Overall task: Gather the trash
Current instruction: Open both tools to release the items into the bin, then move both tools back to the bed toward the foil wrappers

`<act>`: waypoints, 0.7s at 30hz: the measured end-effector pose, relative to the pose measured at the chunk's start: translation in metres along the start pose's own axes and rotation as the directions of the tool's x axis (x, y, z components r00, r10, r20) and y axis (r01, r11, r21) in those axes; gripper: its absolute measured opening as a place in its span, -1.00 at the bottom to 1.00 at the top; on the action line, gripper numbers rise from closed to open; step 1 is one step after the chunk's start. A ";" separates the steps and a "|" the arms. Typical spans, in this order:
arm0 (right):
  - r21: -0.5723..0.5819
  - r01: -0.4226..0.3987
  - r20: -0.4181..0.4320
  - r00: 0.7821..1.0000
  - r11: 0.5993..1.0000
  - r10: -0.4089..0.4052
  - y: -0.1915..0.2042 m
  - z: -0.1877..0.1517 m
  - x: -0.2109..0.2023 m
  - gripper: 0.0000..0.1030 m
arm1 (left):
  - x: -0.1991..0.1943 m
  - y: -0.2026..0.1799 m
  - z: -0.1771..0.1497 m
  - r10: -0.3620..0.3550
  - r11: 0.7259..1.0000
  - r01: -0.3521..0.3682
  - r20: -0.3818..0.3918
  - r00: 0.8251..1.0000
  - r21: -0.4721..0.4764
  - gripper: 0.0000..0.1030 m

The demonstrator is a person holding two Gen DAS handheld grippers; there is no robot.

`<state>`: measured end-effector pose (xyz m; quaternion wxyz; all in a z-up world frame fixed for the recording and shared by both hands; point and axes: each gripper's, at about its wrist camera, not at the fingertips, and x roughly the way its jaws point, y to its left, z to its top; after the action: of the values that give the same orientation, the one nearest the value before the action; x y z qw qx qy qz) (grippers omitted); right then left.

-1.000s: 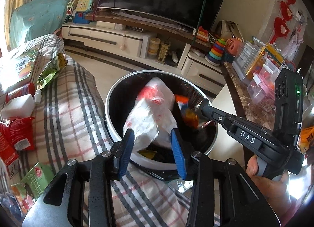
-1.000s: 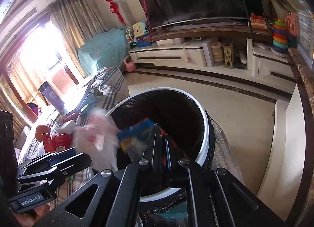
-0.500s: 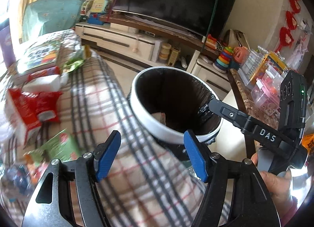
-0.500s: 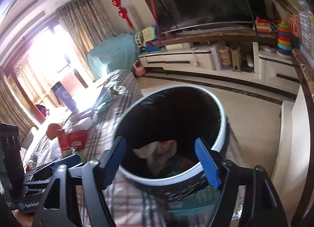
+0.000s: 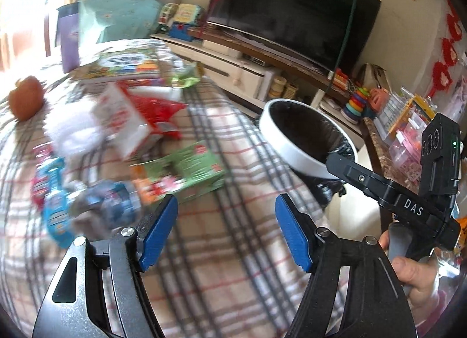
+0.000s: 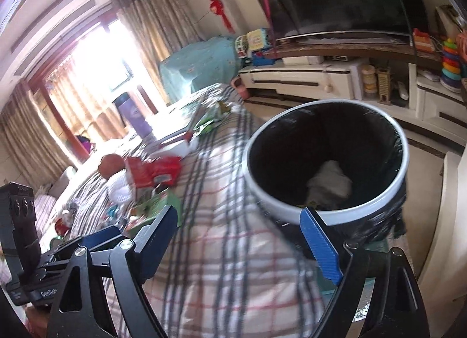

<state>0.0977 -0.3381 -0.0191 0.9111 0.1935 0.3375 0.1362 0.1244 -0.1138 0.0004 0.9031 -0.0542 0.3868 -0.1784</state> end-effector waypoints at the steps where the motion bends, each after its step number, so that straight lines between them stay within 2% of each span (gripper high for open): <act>1: -0.006 -0.005 -0.005 1.000 1.000 0.005 0.004 -0.002 0.001 0.70 | -0.005 0.007 -0.003 0.010 1.000 -0.010 0.006 1.000 -0.008 0.37; 9: -0.062 -0.049 -0.047 0.998 0.997 0.046 0.041 -0.017 0.015 0.70 | -0.034 0.048 -0.018 0.059 0.995 -0.055 0.046 0.997 -0.086 0.37; 21: -0.135 -0.099 -0.106 0.991 0.986 0.085 0.076 -0.034 0.037 0.70 | -0.047 0.101 -0.038 0.137 0.972 -0.130 0.024 0.990 -0.196 0.37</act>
<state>0.0933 -0.2483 -0.0294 0.8972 0.1374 0.3629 0.2109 0.0958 -0.0017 -0.0181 0.9105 -0.1191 0.3883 -0.0778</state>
